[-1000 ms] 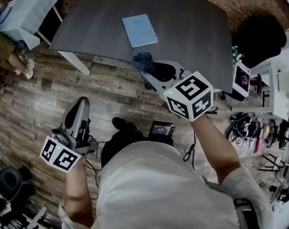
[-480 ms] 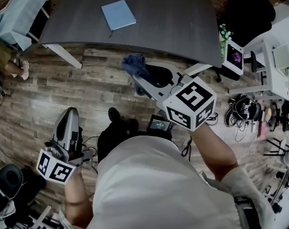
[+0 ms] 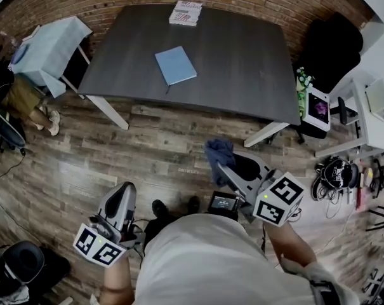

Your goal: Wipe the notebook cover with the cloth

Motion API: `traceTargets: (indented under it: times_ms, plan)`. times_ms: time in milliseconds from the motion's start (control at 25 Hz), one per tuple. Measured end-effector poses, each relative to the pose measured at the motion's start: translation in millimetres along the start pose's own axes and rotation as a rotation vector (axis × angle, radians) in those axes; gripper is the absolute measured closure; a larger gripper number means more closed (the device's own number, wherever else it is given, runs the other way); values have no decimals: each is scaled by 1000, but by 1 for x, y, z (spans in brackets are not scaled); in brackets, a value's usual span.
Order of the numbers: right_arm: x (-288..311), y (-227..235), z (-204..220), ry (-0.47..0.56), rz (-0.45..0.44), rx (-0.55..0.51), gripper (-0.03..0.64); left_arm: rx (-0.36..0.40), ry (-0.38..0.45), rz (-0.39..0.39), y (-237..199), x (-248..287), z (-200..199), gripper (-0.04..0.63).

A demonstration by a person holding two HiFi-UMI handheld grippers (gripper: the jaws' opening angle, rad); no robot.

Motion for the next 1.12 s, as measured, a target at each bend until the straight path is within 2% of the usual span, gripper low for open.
traceTargets:
  times_ms: [240, 560, 1120]
  plan:
    - [6, -13, 9, 41, 47, 65, 502, -38, -45, 75, -8, 0, -2, 588]
    - [16, -39, 2, 111, 98, 79, 503, -14, -88, 181, -15, 4, -22, 588]
    - [22, -61, -16, 134, 153, 30, 503, -49, -74, 237, -27, 2, -36, 588]
Point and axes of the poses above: the fingertips, and each gripper's own axes: x forward along the fingers, y to its right, z out of its underside, the point moved 10 cm from there along -x, backward along the fingers, and after that the axes turned 3 degrees about y, right-handed, at the moved point
